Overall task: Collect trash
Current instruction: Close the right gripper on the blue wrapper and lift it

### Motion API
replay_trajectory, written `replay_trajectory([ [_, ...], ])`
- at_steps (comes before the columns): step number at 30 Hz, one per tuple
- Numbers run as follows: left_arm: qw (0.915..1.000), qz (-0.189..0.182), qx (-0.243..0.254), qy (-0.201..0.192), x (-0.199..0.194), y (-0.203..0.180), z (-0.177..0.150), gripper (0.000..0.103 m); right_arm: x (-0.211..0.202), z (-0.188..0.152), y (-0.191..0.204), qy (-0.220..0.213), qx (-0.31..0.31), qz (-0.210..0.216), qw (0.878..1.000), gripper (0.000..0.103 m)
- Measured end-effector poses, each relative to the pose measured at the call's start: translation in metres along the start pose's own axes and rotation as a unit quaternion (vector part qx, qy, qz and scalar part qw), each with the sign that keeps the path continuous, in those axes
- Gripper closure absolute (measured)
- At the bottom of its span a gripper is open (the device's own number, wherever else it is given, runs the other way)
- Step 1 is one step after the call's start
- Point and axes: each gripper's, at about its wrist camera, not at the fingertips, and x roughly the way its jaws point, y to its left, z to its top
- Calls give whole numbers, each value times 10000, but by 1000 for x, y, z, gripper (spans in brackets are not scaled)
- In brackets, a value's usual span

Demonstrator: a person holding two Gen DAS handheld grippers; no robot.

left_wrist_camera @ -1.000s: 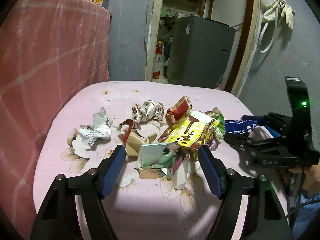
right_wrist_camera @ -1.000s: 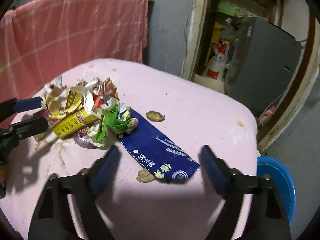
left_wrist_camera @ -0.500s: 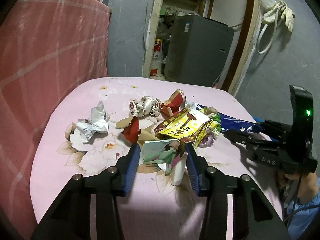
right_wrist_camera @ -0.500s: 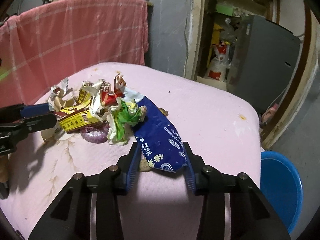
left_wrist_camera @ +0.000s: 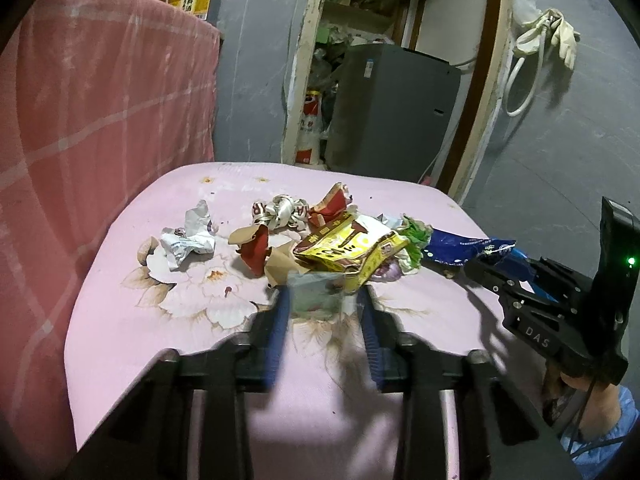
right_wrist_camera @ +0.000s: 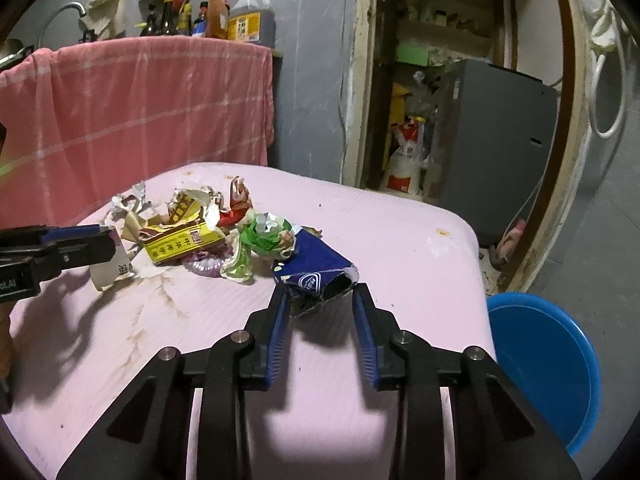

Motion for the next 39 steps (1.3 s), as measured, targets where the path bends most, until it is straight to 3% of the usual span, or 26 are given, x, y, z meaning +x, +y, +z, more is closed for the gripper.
replay_trajectory([
  [3, 10000, -22, 5, 77, 0, -3, -2, 90, -3, -3, 2, -18, 45, 29, 10000, 76],
  [5, 9999, -36, -7, 117, 0, -4, -4, 90, -6, -7, 1, -34, 65, 56, 10000, 96],
  [16, 9999, -60, 27, 109, -2, -7, -6, 96, -14, -14, 2, -66, 167, 254, 9995, 96],
  [18, 9999, -80, 10, 119, -2, -8, -7, 96, -14, -17, 1, -10, 188, 298, 9994, 93],
  [19, 9999, -85, 2, 121, -2, -8, -7, 96, -15, -19, 1, 2, 208, 270, 9994, 80],
  [20, 9999, -89, -6, 121, -2, -8, -7, 96, -16, -19, 0, 13, 239, 258, 9994, 60],
  [22, 9999, -98, -22, 129, -2, -7, -8, 96, -20, -21, -3, -22, 319, 264, 9991, 48],
  [29, 9994, -61, -205, 257, 7, -2, -7, 96, -2, -13, -17, 273, 524, 48, 9982, 45],
  [39, 9981, -116, -395, 450, 14, 4, -5, 96, 50, 20, -23, 856, 370, 252, 9953, 47],
])
